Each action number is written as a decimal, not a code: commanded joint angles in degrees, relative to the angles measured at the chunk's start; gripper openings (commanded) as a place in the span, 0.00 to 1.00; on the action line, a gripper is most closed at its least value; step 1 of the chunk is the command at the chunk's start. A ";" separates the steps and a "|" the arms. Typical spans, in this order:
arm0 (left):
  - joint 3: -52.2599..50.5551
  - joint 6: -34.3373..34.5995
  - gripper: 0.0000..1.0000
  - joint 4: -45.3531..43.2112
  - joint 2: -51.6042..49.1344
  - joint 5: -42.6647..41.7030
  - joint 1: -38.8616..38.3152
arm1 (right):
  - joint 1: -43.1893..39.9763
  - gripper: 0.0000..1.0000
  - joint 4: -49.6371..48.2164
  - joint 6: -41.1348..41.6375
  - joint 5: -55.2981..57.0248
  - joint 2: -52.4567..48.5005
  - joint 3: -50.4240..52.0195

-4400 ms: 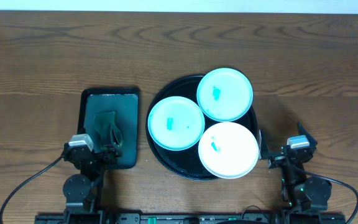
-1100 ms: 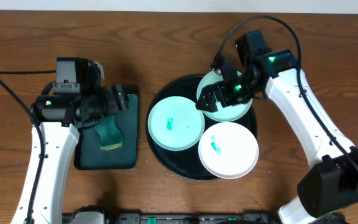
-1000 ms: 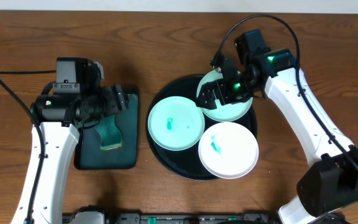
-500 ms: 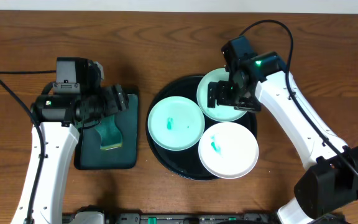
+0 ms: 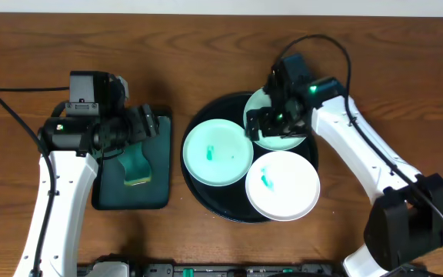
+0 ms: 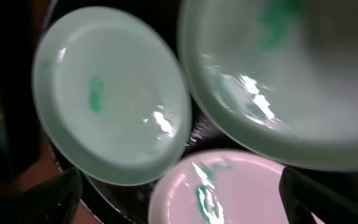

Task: Clean dirty plates on tray and stack at the side

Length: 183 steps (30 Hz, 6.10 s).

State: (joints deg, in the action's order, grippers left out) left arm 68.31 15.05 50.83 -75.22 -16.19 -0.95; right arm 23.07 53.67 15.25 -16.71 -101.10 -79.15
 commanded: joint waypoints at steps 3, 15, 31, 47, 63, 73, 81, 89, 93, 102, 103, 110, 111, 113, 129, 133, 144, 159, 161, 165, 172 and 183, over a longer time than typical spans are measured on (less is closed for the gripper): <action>1.29 0.24 0.82 0.13 0.13 0.17 0.24 | 0.42 0.85 -8.76 -1.90 -8.92 -0.46 8.02; 1.29 0.26 0.82 0.15 0.13 0.17 0.24 | 3.23 0.72 -13.62 -1.07 -9.16 -0.70 12.68; 1.29 0.26 0.82 0.15 0.13 0.17 0.24 | 6.08 0.58 -18.64 8.94 -2.99 -5.35 12.68; 1.29 0.26 0.82 0.15 0.09 0.20 0.24 | 4.70 0.57 -19.67 8.33 -3.26 -5.31 12.39; 1.22 0.24 0.82 0.15 0.09 0.35 0.24 | 4.24 0.55 -10.29 4.26 1.75 -5.29 4.04; 0.66 0.24 0.82 0.13 0.09 0.35 0.24 | 5.09 0.54 -8.24 5.64 3.93 -6.01 6.67; 0.63 0.24 0.82 0.13 0.09 0.35 0.24 | 7.43 0.51 -12.02 7.48 2.93 -8.13 7.43; 0.63 0.24 0.82 0.13 0.09 0.35 0.24 | 8.26 0.37 -15.17 8.55 0.83 -13.29 7.43; 0.63 0.24 0.82 0.13 0.09 0.35 0.24 | 8.20 0.06 -16.39 8.55 0.81 -13.25 7.41; 0.63 0.24 0.80 0.17 0.09 0.31 0.24 | 8.26 0.01 -15.26 8.52 1.22 -13.25 7.41; 0.63 0.24 0.71 0.17 0.09 0.33 0.24 | 8.26 0.01 -15.10 8.52 1.60 -13.25 7.41; 0.63 5.86 0.10 3.30 -0.13 17.25 0.31 | 8.09 0.01 -15.08 8.44 1.90 -13.25 7.41; 0.55 6.71 0.11 4.00 -0.35 20.57 0.39 | 8.09 0.01 -15.06 8.17 1.88 -13.25 7.41; 0.44 6.69 0.11 4.87 -1.18 23.58 0.85 | 8.09 0.01 -15.04 7.82 1.90 -13.25 7.41; -6.38 1.92 0.53 -1.44 -21.81 10.34 2.62 | 8.09 0.01 -14.03 6.93 1.86 -13.25 7.41; -10.62 1.90 0.53 -5.31 -22.21 9.73 2.62 | 8.09 0.01 -13.92 6.93 1.86 -13.25 7.41; -14.12 0.61 0.19 -12.26 -23.69 11.50 2.67 | 8.11 0.01 -12.50 6.34 1.62 -13.25 7.41; -13.55 0.04 0.07 -12.35 -21.14 7.82 2.64 | 7.67 0.01 -11.19 5.44 1.64 -13.25 7.41; -13.53 0.02 0.07 -12.81 -17.77 7.82 2.64 | 7.67 0.01 -11.08 5.25 1.64 -13.25 7.41; -13.22 0.00 0.07 -13.25 -4.87 7.85 2.54 | 7.67 0.01 -11.32 5.25 1.64 -13.25 7.41; -13.22 -2.47 0.07 -13.29 12.94 8.26 2.54 | 7.67 0.01 -11.67 5.25 1.64 -13.25 7.41; -13.22 -5.20 0.07 -13.81 20.57 8.24 2.54 | 7.67 0.01 -12.33 5.25 1.64 -13.25 7.41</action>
State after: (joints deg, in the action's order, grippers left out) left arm 54.72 11.53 37.60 -54.85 -7.60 1.45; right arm 30.50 40.93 21.65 -16.86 -113.51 -72.38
